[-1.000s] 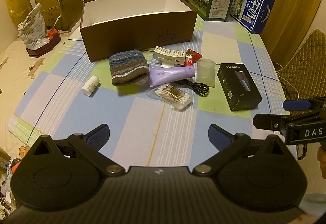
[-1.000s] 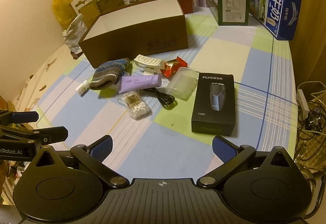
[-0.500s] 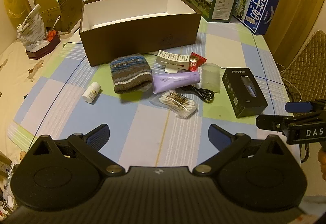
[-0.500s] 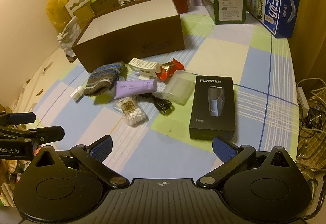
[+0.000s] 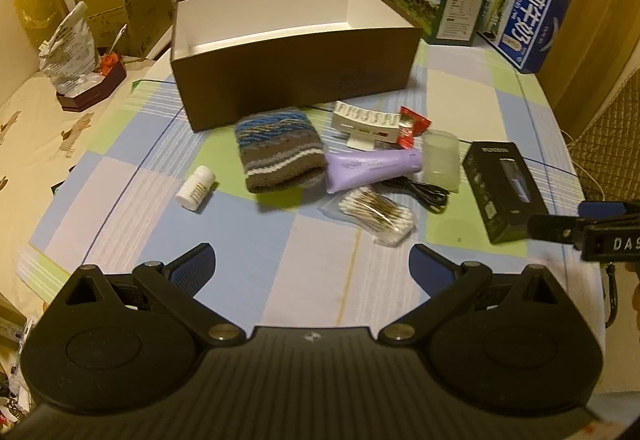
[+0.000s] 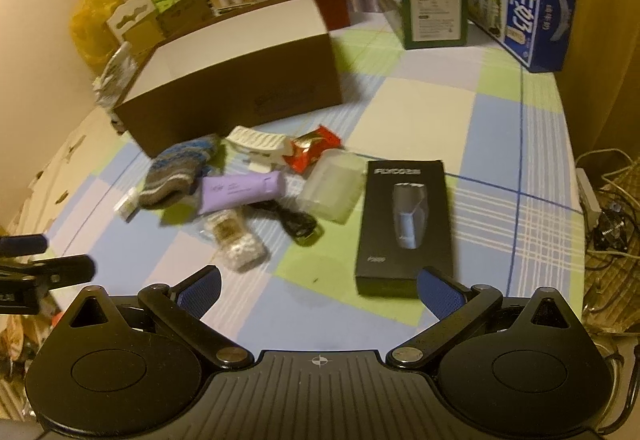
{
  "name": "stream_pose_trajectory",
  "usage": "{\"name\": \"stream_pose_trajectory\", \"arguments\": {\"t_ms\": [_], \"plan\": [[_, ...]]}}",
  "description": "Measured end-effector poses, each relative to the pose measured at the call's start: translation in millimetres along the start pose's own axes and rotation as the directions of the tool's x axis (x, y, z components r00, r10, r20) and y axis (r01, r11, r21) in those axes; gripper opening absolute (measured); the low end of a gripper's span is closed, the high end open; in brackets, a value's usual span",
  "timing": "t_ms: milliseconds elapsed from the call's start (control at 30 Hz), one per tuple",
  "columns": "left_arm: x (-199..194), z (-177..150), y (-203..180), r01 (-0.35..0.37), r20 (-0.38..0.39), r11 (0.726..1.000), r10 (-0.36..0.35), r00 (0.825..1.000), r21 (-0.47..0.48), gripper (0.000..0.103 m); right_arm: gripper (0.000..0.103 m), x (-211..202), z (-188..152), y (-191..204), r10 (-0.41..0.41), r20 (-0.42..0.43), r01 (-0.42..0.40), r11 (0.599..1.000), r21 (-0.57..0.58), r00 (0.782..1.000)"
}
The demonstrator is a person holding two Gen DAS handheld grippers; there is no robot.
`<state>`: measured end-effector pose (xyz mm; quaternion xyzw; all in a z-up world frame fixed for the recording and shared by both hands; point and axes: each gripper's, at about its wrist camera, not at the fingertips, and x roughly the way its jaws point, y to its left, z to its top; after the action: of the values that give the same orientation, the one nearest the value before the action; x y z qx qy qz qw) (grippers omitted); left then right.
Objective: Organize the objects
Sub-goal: 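Grasp the black FLYCO box with the right tool while the left tool grasps the white pill bottle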
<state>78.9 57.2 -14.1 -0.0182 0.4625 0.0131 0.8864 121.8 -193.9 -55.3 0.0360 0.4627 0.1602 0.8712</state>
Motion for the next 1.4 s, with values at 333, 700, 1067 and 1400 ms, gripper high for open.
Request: {"name": "stream_pose_trajectory", "arguments": {"t_ms": [333, 700, 1067, 1400], "plan": [[25, 6, 41, -0.075, -0.023, 0.996, 0.074, 0.997, -0.053, 0.102, 0.101, 37, 9, -28, -0.089, 0.005, 0.088, 0.995, 0.050, 0.996], [60, 14, 79, -0.122, -0.028, 0.990, 0.120, 0.992, -0.071, 0.102, 0.089, 85, 20, -40, -0.179, -0.014, 0.180, 0.983, 0.044, 0.984], [96, 26, 101, -0.099, -0.017, 0.995, 0.099, 0.995, -0.019, 0.098, 0.077, 115, 22, -47, -0.218, -0.050, 0.220, 0.975, 0.026, 0.975], [141, 40, 110, -0.038, -0.048, 0.993, 0.044, 0.998, 0.114, 0.068, 0.076, 102, 10, -45, -0.213, -0.082, 0.218, 0.975, 0.051, 0.974]]}}
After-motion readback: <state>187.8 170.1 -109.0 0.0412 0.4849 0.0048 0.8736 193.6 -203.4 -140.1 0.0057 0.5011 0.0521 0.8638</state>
